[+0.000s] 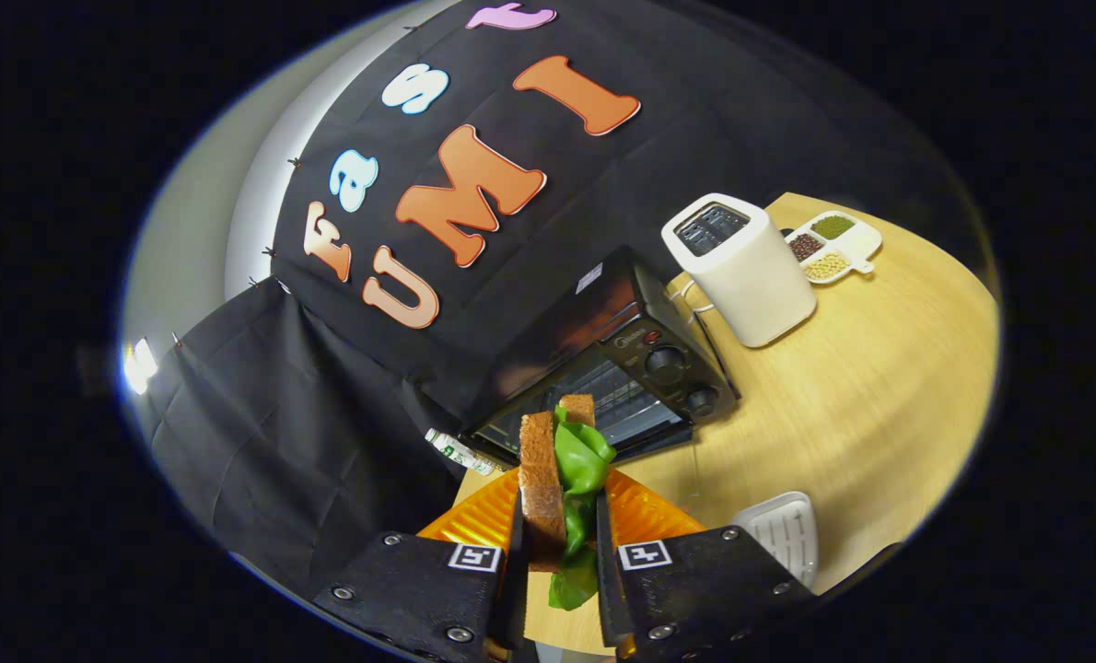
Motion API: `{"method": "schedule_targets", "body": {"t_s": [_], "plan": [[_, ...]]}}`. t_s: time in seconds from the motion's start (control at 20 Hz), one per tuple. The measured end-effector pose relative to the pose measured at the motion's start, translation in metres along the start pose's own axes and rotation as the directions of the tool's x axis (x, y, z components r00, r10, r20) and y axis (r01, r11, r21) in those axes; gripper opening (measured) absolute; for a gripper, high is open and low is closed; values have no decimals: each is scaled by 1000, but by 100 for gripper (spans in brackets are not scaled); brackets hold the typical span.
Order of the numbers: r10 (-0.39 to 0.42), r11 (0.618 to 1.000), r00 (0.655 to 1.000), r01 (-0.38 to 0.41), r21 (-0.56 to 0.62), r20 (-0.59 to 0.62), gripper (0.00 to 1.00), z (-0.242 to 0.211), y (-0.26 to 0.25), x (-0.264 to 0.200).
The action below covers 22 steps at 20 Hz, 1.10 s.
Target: Open the toaster oven, put the food inside, and close the toaster oven door.
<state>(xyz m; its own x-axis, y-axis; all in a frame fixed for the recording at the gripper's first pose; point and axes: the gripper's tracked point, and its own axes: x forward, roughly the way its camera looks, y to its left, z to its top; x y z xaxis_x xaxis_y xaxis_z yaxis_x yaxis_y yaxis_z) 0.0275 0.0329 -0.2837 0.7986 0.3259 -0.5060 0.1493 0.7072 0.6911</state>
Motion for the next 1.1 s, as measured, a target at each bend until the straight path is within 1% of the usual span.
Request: {"method": "schedule_targets", "body": {"t_s": [0.2, 0.35, 0.75, 0.9, 1.0, 1.1], "plan": [[20, 998, 1000, -20, 60, 10, 32, -11, 9, 45], [32, 994, 998, -37, 104, 51, 32, -10, 14, 75], [-20, 976, 992, -7, 220, 121, 32, -17, -3, 141], [-34, 968, 987, -7, 252, 156, 32, -20, -7, 161], [-31, 963, 980, -24, 267, 199, 32, -16, -7, 176], [-48, 960, 972, -18, 279, 229, 32, -14, -11, 188]]}}
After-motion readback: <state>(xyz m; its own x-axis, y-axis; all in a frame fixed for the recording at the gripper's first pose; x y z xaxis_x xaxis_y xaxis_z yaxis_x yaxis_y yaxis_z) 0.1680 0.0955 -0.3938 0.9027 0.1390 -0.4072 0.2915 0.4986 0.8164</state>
